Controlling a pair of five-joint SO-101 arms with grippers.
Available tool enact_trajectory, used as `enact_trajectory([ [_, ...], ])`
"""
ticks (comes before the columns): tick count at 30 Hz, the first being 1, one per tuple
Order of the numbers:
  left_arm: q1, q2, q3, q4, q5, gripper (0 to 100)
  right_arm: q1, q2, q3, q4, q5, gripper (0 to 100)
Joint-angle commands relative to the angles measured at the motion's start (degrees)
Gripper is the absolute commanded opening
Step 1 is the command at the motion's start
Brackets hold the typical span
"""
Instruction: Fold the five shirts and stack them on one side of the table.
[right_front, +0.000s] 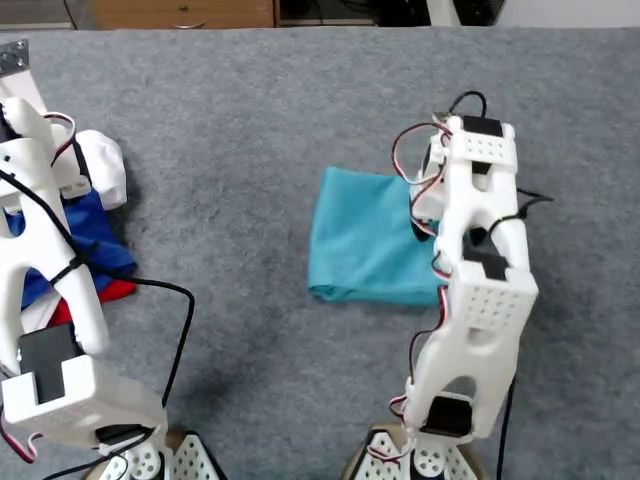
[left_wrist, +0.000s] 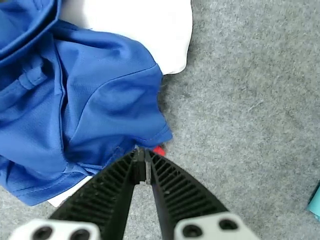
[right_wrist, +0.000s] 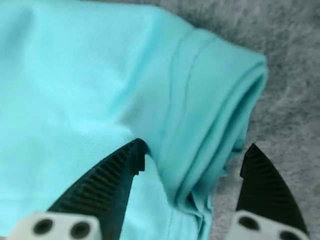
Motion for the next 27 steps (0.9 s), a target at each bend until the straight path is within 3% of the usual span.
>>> enact_trajectory([
  [1, -0.5, -2.7, -0.2, 0.6, -0.4, 2, -1.0, 1.6, -5.9, 2.8, -0.7, 31.1],
  [10, -0.6, -2.7, -0.2, 0.6, -0.5, 2, -0.9, 11.1, -15.8, 12.0, -0.3, 29.6],
  [17, -0.6, -2.7, -0.2, 0.6, -0.5, 2, -1.1, 12.3, -18.5, 12.5, 3.8, 0.0],
  [27, -0.6, -2.7, -0.2, 0.6, -0.5, 2, 2.3, 9.8, -18.3, 12.6, 5.4, 0.2],
])
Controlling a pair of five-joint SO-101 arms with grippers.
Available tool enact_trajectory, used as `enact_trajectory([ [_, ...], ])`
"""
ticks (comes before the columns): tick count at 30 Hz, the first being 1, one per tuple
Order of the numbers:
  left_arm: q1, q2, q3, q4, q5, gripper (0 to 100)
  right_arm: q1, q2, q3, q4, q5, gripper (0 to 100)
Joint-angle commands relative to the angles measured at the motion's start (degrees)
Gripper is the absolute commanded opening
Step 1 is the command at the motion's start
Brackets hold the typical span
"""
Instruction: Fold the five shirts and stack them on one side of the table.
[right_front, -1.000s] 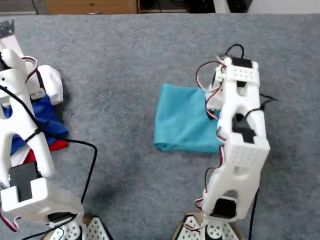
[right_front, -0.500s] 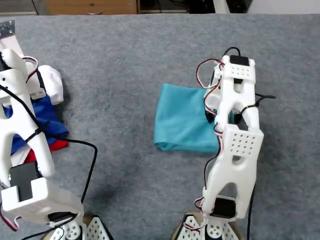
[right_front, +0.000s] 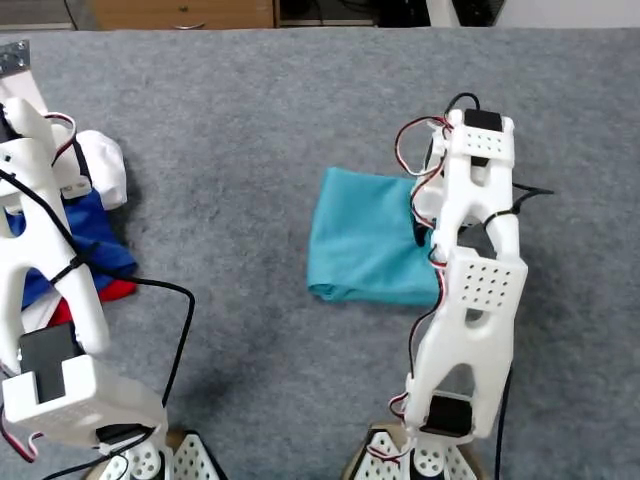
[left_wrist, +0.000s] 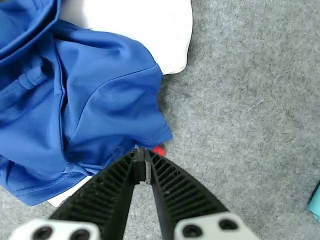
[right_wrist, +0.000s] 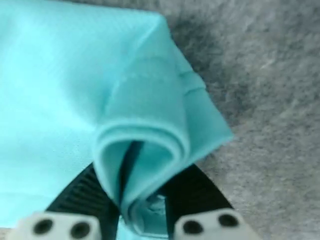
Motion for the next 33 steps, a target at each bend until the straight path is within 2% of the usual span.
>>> enact_trajectory([
  [1, -0.6, -2.7, -0.2, 0.6, -0.5, 2, 1.7, -3.6, -1.2, 1.6, 2.0, 0.2],
  [11, -0.6, -2.7, -0.2, 0.6, -0.5, 2, 6.0, -15.5, 3.0, 1.7, 16.8, 0.2],
  [17, -0.6, -2.7, -0.2, 0.6, -0.5, 2, 10.1, -20.4, 7.2, 1.7, 23.1, 0.2],
  [28, -0.6, -2.8, -0.2, 0.6, -0.5, 2, 19.4, -19.8, 3.4, 0.8, 33.8, 0.2],
  [33, -0.6, -2.8, -0.2, 0.6, -0.5, 2, 24.0, -16.5, -4.1, 0.1, 40.4, 0.2],
])
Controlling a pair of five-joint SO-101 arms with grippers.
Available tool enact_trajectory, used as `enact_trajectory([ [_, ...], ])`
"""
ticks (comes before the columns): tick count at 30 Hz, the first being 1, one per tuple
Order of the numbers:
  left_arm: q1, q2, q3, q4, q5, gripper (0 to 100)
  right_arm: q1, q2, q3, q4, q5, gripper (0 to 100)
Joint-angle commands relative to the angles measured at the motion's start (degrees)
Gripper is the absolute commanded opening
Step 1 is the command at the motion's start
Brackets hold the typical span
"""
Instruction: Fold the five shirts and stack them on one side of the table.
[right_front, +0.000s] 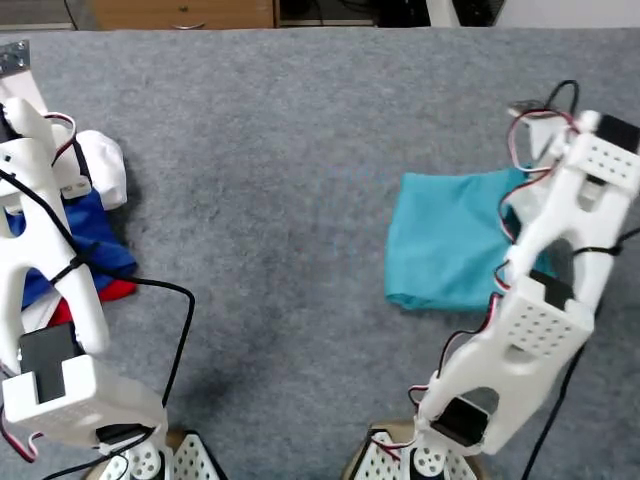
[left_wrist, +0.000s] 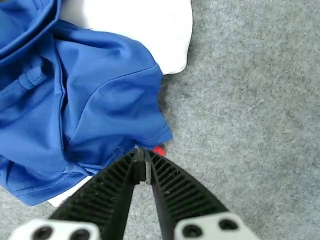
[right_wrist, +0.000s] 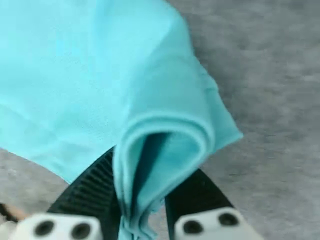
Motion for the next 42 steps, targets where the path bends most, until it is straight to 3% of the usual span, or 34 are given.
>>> enact_trajectory([
  [1, -0.6, -2.8, -0.2, 0.6, -0.5, 2, 3.6, 1.5, -7.6, -0.1, 4.5, 0.2],
  [26, -0.6, -2.8, -0.2, 0.6, -0.5, 2, 17.2, 32.2, -58.5, -2.3, 19.6, 0.3],
  [39, -0.7, -2.8, -0.1, 0.6, -0.5, 2, 16.1, 35.6, -59.9, -7.5, 20.7, 0.5],
  [42, -0.7, -2.8, -0.1, 0.6, -0.5, 2, 16.5, 36.4, -60.0, -9.0, 20.7, 6.2],
])
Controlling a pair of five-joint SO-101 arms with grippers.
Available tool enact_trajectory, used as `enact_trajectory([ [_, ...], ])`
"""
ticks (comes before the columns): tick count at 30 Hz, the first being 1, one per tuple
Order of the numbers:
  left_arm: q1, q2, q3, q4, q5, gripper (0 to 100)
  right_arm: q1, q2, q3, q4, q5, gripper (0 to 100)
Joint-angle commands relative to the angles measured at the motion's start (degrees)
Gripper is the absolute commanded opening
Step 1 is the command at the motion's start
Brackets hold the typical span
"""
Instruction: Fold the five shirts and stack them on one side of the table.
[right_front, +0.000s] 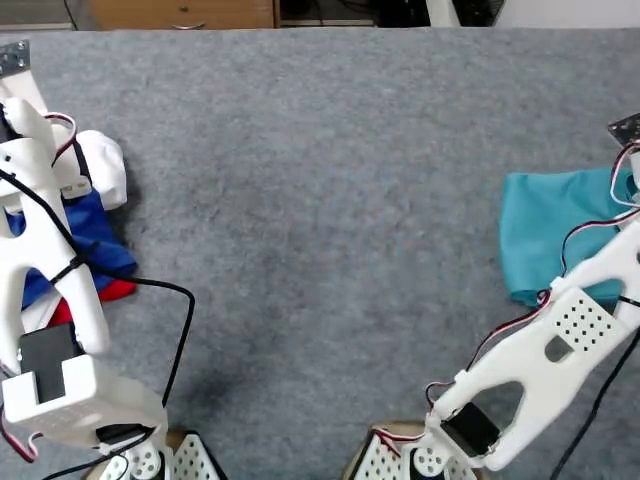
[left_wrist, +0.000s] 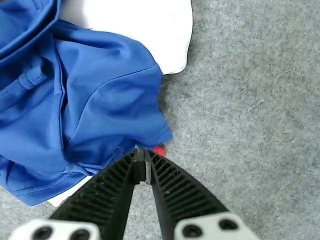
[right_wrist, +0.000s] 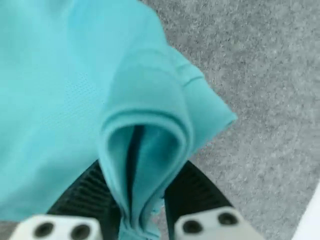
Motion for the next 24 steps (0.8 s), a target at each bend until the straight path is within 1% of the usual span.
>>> enact_trajectory([
  [1, -0.7, -2.8, -0.1, 0.6, -0.5, 2, 0.0, -0.7, -2.9, -2.0, 0.4, 9.8],
  [4, -0.7, -2.8, 0.0, 0.6, -0.5, 2, 0.9, -2.1, -2.9, -1.8, 0.4, 18.7],
  [6, -0.7, -2.8, 0.0, 0.6, -0.5, 2, 0.9, -2.6, -2.8, -1.8, 0.4, 20.0],
  [13, -0.6, -2.8, 0.0, 0.6, -0.5, 2, 0.7, -5.1, -2.8, -1.0, 0.4, 20.0],
  [20, -0.4, -2.8, 0.1, 0.6, -0.5, 2, -1.9, -12.3, -2.7, 8.6, 0.3, 19.8],
  [22, -0.4, -2.8, -0.1, 0.6, -0.5, 2, -1.9, -13.6, -2.7, 8.5, -2.6, 16.8],
  [24, -0.3, -2.8, -0.1, 0.6, -0.5, 2, -2.2, -14.5, -2.7, 8.5, -5.7, 10.1],
])
